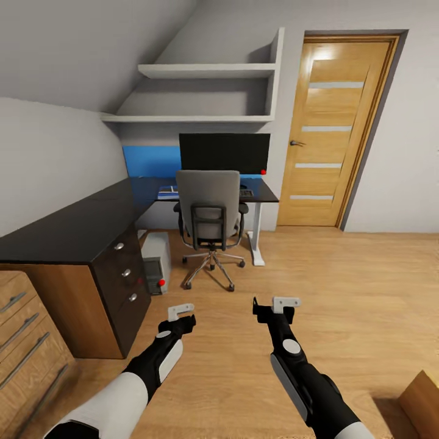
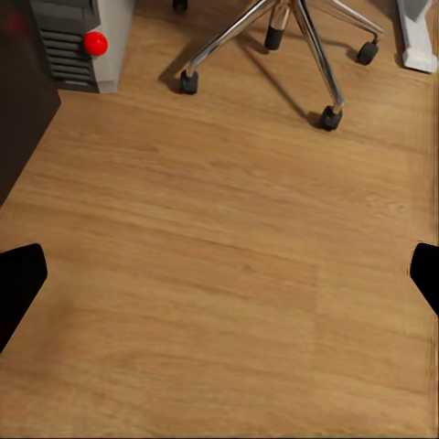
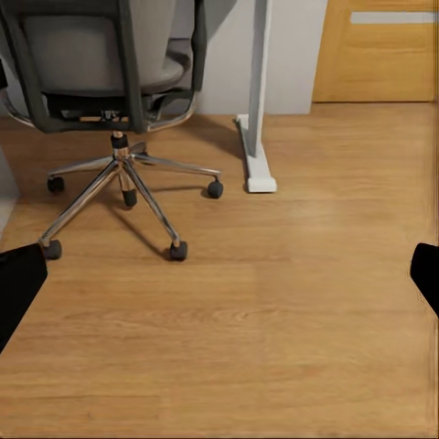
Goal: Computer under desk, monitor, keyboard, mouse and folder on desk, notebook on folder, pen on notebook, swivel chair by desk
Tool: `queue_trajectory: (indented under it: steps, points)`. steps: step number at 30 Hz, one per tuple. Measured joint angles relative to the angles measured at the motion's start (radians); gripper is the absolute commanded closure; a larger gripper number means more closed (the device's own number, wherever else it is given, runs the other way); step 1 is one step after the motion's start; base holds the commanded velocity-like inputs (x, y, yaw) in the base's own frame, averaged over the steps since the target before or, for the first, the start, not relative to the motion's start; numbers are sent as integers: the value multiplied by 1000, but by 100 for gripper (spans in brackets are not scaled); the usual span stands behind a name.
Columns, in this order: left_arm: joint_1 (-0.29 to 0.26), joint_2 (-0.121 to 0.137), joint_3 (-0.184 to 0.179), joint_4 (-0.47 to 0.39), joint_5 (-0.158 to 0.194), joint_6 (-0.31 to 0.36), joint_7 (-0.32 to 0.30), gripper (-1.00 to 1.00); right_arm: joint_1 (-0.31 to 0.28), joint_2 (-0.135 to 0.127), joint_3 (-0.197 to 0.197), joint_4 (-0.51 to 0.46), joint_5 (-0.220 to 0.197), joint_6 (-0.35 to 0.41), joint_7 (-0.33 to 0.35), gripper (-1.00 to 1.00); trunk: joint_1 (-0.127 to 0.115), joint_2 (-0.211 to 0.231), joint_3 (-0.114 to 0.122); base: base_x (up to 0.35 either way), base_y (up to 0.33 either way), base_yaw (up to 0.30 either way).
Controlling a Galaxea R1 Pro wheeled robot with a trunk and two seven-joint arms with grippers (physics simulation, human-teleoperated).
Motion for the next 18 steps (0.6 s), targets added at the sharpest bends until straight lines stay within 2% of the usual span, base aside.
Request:
queue_trajectory:
  steps: [2, 7, 18]
  points:
    - [0, 1, 1, 0, 0, 0, -1, -100, 0, 0, 1, 14, 2, -35, 1, -100, -8, 14, 6, -276, -247, 2]
    - [0, 2, 1, 0, 0, 0, -1, -100, 0, 1, 2, 27, 6, -64, 0, -100, -27, 49, 22, -274, -242, 1]
    - [0, 2, 2, 0, 3, -1, -1, -100, 1, -1, 2, 46, 7, -81, 2, -100, -69, 126, 56, -61, -17, 0]
